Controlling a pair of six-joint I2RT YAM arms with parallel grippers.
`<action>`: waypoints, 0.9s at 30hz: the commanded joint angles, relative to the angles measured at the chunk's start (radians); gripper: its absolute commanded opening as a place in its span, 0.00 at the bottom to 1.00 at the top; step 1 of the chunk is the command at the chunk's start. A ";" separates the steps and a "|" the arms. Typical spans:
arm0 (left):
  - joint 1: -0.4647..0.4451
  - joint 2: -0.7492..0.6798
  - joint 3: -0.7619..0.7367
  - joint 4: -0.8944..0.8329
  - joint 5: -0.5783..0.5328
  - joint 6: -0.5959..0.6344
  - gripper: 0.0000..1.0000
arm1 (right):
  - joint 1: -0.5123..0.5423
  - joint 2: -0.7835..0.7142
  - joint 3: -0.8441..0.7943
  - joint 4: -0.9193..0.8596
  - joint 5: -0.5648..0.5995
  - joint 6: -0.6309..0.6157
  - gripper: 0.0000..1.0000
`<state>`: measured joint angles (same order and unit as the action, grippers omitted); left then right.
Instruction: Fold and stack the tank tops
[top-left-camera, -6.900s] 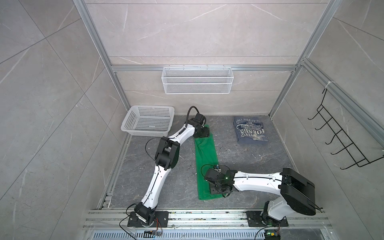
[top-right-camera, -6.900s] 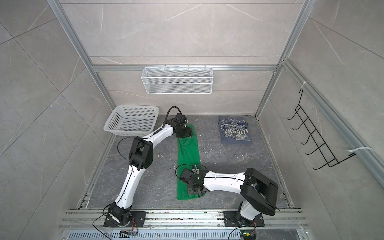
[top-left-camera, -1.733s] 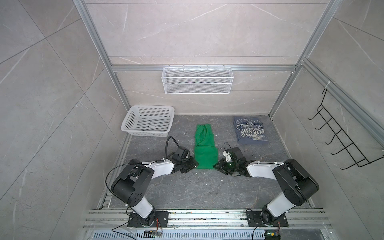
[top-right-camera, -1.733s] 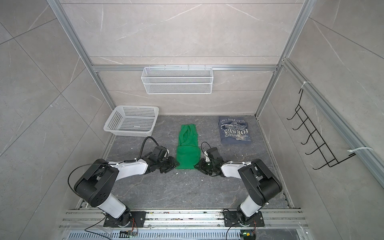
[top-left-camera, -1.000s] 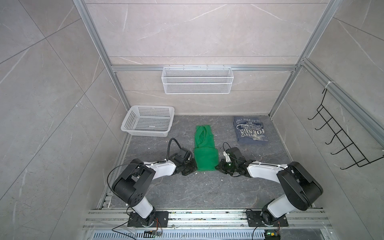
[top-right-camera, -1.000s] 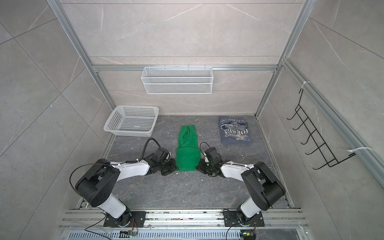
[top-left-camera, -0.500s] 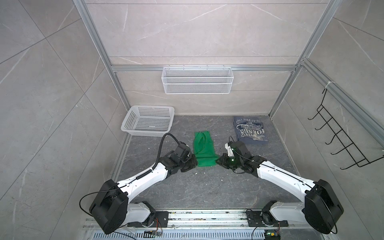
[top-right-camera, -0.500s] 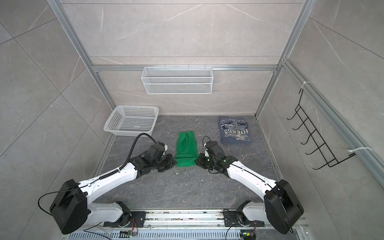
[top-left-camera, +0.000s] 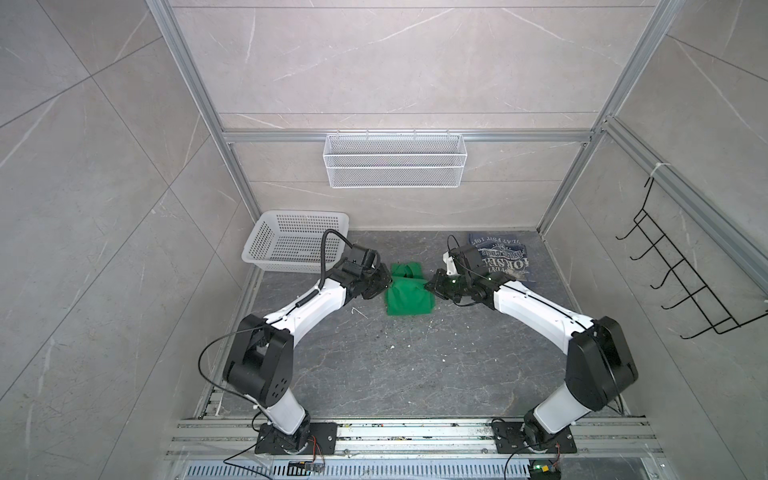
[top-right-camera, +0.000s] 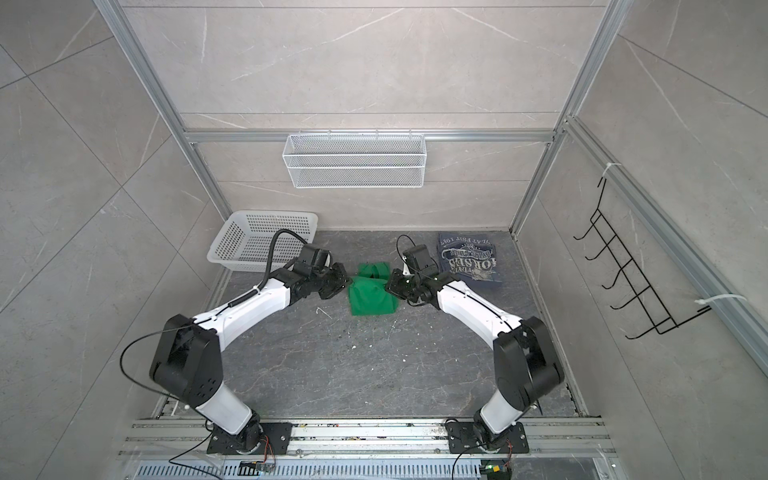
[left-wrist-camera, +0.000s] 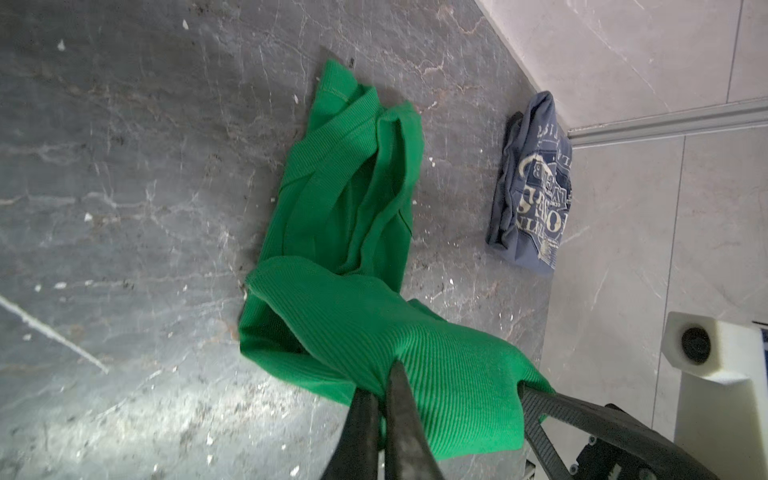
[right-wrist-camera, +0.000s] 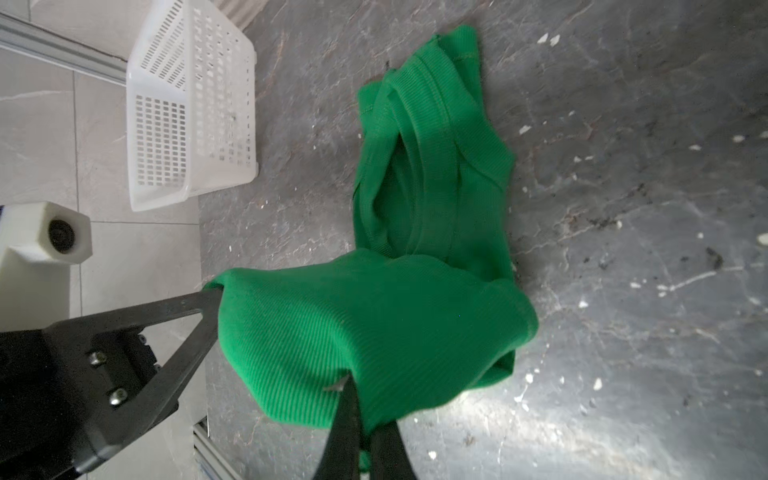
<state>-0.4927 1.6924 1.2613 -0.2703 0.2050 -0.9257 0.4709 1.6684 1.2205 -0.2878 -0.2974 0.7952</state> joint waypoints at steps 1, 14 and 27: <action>0.032 0.068 0.079 -0.020 0.060 0.024 0.06 | -0.028 0.081 0.069 -0.013 -0.048 -0.019 0.00; 0.113 0.345 0.336 -0.060 0.122 0.018 0.21 | -0.113 0.347 0.292 0.004 -0.126 -0.029 0.11; 0.159 0.445 0.514 -0.121 0.119 0.153 0.49 | -0.146 0.488 0.506 -0.094 -0.115 -0.112 0.45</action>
<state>-0.3328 2.2173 1.7687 -0.3374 0.3382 -0.8700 0.3286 2.2005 1.7279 -0.3279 -0.4416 0.7372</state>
